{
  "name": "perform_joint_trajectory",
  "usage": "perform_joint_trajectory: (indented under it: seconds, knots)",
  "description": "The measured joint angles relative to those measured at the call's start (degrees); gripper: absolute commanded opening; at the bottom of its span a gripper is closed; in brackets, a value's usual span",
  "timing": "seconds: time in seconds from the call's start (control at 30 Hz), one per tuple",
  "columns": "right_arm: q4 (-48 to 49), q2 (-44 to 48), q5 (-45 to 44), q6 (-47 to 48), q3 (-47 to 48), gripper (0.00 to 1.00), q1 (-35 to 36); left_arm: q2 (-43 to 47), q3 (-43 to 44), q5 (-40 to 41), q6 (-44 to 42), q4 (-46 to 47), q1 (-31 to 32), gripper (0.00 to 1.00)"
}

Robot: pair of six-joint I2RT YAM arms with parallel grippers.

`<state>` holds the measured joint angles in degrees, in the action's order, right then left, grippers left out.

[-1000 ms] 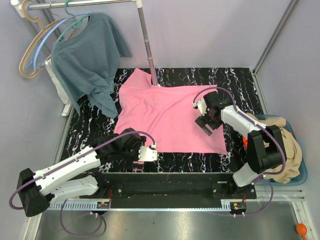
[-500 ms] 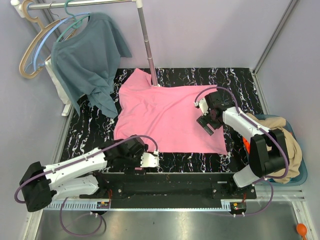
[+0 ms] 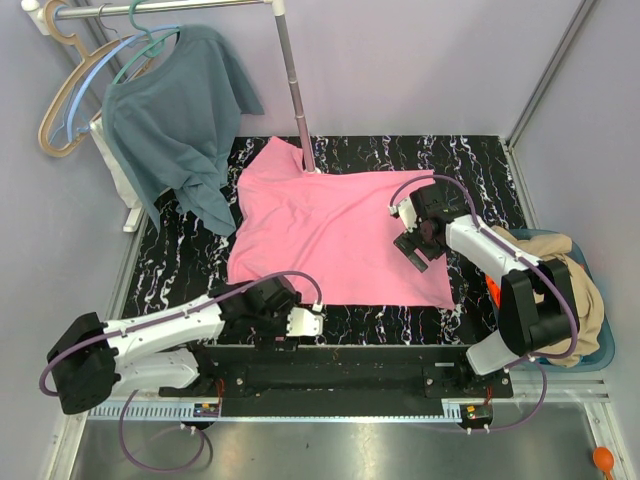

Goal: Fold and stack the t-shirts
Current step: Flatten the tshirt out

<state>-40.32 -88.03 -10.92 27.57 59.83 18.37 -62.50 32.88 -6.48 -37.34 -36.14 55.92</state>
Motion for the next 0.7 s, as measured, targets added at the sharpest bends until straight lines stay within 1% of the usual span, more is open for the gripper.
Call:
perform_joint_trajectory:
  seconds: [0.27, 0.43, 0.7]
  knots:
    - [0.3, 0.1, 0.0, 0.0, -0.7, 0.93, 0.0, 4.3, -3.3, 3.7, -0.1, 0.9, 0.1, 0.83]
    - [0.7, 0.1, 0.1, -0.3, -0.7, 0.93, 0.0, 3.0, -3.4, 3.9, -0.1, 1.6, 0.1, 0.81]
    - [1.1, 0.1, 0.0, -0.2, -1.4, 0.93, 0.0, 0.5, -3.4, 3.4, 0.0, 3.1, 0.1, 0.73]
